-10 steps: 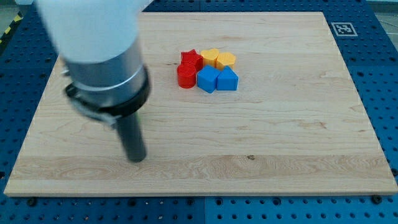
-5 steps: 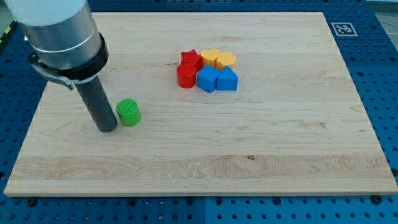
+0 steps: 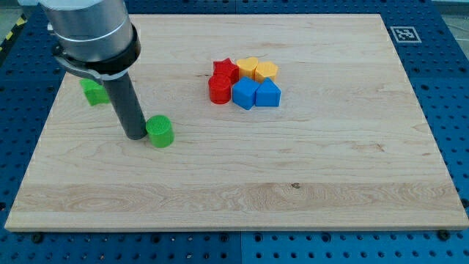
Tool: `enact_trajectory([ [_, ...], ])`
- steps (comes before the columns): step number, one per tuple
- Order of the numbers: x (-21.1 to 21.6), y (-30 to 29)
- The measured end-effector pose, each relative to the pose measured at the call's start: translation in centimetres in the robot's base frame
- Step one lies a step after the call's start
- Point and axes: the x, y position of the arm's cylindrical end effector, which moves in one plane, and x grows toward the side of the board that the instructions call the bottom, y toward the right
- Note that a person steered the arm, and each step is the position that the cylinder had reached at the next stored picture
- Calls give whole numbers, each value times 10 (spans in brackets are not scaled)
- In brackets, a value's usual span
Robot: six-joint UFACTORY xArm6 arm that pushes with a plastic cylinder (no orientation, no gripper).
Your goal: Push green circle at the bottom left of blue cube
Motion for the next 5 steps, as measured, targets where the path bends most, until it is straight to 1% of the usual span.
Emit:
enact_trajectory([
  [1, -1, 13],
  [2, 27, 17],
  [3, 32, 26],
  [5, 11, 74],
])
